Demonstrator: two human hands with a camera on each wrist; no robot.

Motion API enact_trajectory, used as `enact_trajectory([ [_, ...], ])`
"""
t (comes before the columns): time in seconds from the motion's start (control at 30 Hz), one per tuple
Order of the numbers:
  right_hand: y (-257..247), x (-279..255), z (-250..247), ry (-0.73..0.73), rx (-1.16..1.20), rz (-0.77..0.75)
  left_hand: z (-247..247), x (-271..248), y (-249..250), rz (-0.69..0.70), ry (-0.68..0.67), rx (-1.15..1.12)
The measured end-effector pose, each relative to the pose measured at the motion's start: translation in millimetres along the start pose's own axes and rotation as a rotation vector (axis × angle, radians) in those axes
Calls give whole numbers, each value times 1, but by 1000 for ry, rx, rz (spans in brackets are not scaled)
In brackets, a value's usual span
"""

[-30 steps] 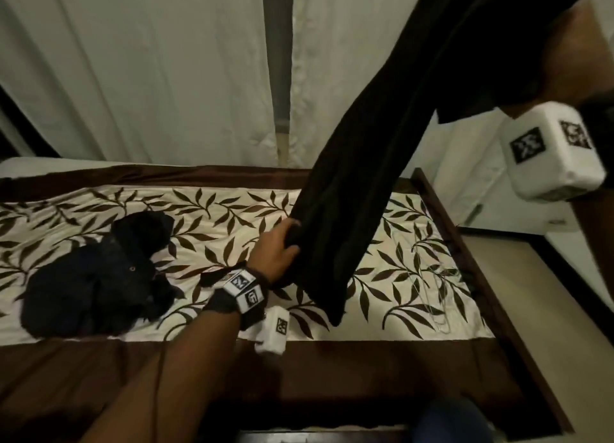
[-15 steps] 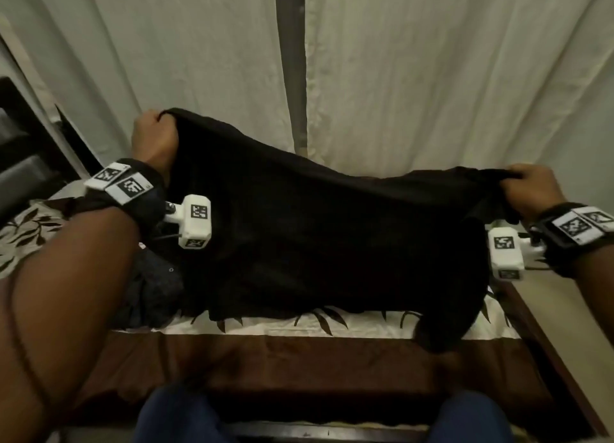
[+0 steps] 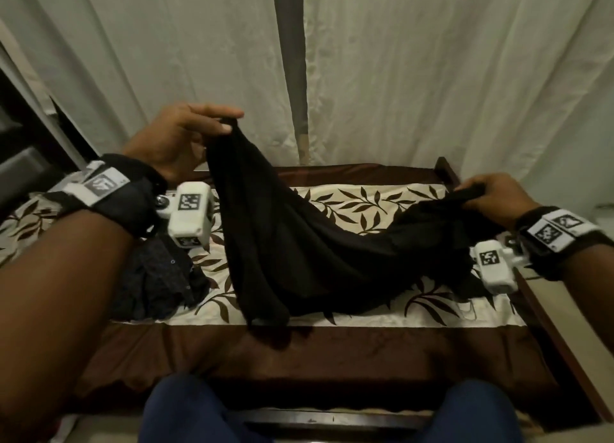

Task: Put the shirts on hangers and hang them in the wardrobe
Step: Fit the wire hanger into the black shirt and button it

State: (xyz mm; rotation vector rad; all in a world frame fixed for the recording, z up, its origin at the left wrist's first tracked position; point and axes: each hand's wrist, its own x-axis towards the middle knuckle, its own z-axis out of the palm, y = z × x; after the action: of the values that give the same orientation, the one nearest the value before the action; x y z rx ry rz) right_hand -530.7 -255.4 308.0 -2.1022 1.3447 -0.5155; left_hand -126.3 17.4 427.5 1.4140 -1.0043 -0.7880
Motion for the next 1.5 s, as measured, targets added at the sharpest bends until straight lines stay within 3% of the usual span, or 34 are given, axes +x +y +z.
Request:
enact_trajectory([
  [0.07,-21,-13,14,-236,-105,-76,19,-2,-2,31,-53,87],
  [0.2,-96,-41,34,-299,120,-395,60,-5,7,90,-281,345],
  [0.27,-135,-55,44,-405,289,-520,78,-8,13,153,-395,432],
  [0.37,-163,-65,67,-603,317,-531,89,-15,25,279,-459,465],
  [0.5,-143,-65,101,-708,291,-434,73,-25,37,363,-355,442],
  [0.57,-133,-66,105,-676,471,-336,59,-27,33,314,-285,447],
  [0.63,-133,-66,103,-547,572,-330,46,-27,18,210,-192,501],
  [0.7,-138,-64,96,-332,483,-417,34,-24,0,75,-176,525],
  [0.77,-145,-61,91,-170,362,-543,32,-26,-18,-99,-271,480],
  [0.87,-156,-62,89,-89,281,-696,53,-30,-42,-214,-320,437],
  [1.0,-156,-60,93,-7,213,-763,82,-31,-52,-127,-338,323],
  [1.17,-129,-58,94,18,234,-615,90,-24,-19,47,-150,264],
  [1.33,-125,-65,106,-10,190,-612,121,-28,-30,17,-319,606],
  [1.4,-133,-67,104,11,239,-614,136,-33,-51,76,-316,731],
  [1.5,-141,-68,90,-7,264,-622,134,-30,-62,195,-260,658],
])
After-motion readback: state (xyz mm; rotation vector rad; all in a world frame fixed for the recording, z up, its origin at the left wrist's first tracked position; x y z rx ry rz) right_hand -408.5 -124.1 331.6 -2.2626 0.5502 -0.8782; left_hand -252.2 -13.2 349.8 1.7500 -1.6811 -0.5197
